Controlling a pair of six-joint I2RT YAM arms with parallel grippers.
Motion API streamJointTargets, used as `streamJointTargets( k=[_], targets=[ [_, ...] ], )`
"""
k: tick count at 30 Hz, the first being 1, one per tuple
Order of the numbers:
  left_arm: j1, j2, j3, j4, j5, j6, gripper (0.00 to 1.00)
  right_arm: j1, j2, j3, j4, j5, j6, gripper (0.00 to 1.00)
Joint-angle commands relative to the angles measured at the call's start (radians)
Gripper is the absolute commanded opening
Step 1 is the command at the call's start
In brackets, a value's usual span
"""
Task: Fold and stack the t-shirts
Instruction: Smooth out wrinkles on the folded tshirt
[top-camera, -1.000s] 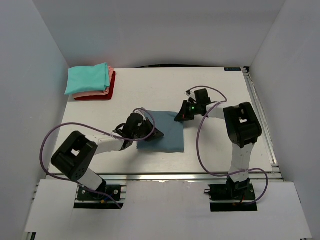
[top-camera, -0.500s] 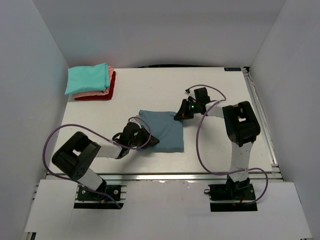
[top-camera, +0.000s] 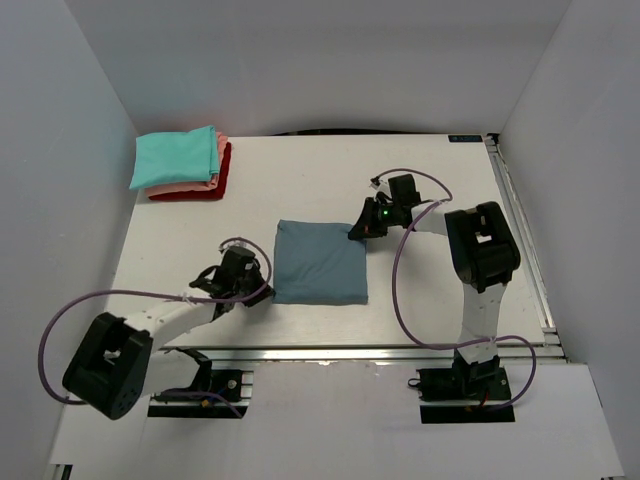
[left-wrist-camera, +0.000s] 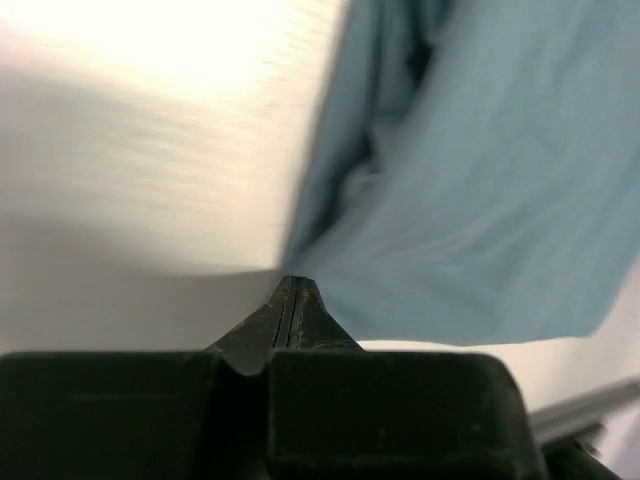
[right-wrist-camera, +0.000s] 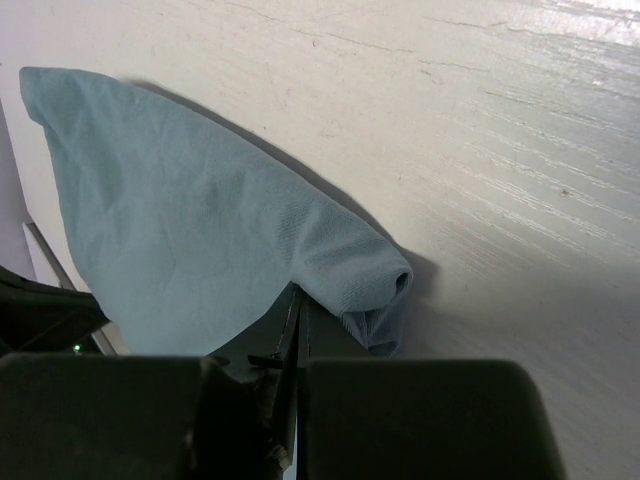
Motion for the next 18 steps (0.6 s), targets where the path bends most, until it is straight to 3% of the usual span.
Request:
streamJointTargets(
  k=[1,2,6,7,10,13,18],
  targets=[
    [0.030,-0.092,0.077,-0.243,-0.142,0.084,0.00,-0.012,-0.005,0.035,0.014,0.029,-0.039,0.00],
    [0.040,-0.110,0.109,-0.319,-0.166,0.097,0.00,-0.010,-0.019,0.038,0.008,0.026,-0.042,0.00],
    [0.138,-0.135,0.297,-0.468,-0.216,0.176,0.20,-0.009,-0.123,0.078,-0.065,0.028,-0.083,0.00],
    [0.149,-0.106,0.373,-0.487,-0.203,0.210,0.30,-0.009,-0.139,0.093,-0.094,0.034,-0.097,0.03],
    [0.160,-0.010,0.505,-0.530,-0.164,0.279,0.43,-0.007,-0.220,0.129,-0.179,0.064,-0.148,0.39],
    [0.163,0.068,0.538,-0.501,-0.135,0.324,0.54,-0.010,-0.315,0.129,-0.236,0.126,-0.182,0.58],
    [0.172,0.162,0.495,-0.369,-0.031,0.376,0.72,-0.016,-0.470,0.054,-0.282,0.154,-0.185,0.62]
  ],
)
